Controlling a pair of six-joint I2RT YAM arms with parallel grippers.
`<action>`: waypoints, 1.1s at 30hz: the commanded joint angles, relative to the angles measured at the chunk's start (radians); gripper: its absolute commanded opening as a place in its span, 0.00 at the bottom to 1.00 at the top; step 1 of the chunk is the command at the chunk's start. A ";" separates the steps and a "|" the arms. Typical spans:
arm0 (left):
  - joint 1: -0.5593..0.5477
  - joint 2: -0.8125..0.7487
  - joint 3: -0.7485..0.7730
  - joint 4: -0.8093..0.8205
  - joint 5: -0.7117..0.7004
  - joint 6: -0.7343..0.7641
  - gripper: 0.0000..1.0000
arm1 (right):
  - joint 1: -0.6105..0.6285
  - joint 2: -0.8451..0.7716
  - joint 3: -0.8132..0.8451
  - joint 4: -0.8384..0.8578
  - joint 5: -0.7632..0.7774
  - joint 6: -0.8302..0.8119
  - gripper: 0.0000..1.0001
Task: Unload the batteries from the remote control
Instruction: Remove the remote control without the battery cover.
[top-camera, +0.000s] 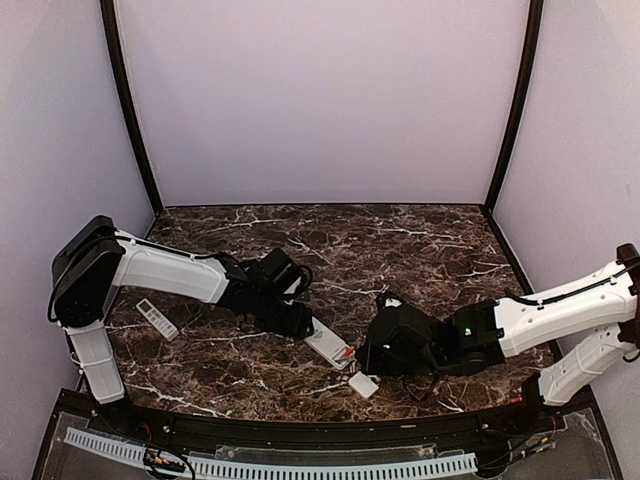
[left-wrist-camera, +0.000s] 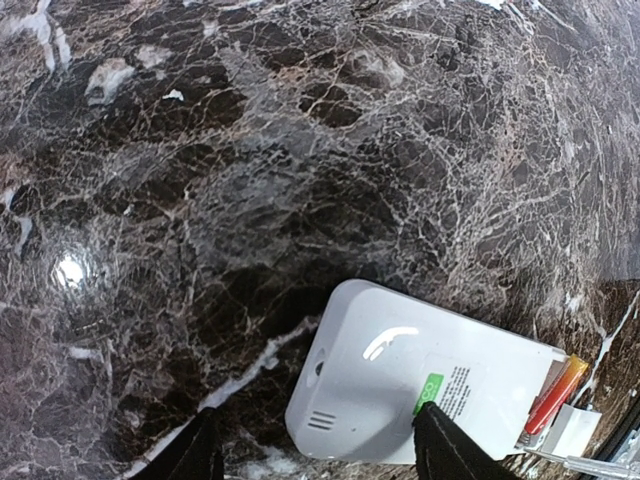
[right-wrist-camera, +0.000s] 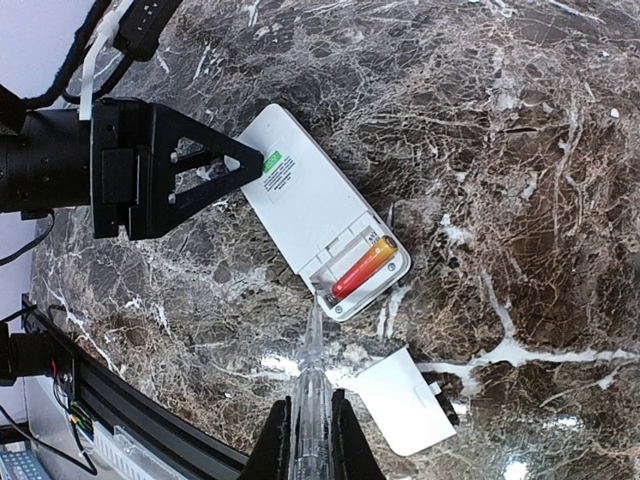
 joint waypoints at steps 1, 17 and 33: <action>0.004 0.013 0.005 -0.029 0.002 0.013 0.64 | 0.011 0.018 0.019 -0.038 0.018 0.005 0.00; 0.004 0.018 -0.010 -0.017 0.014 0.007 0.62 | 0.010 -0.005 -0.005 -0.011 0.024 0.009 0.00; 0.004 0.023 -0.003 -0.023 0.013 0.013 0.62 | 0.024 0.084 0.121 -0.239 0.096 0.053 0.00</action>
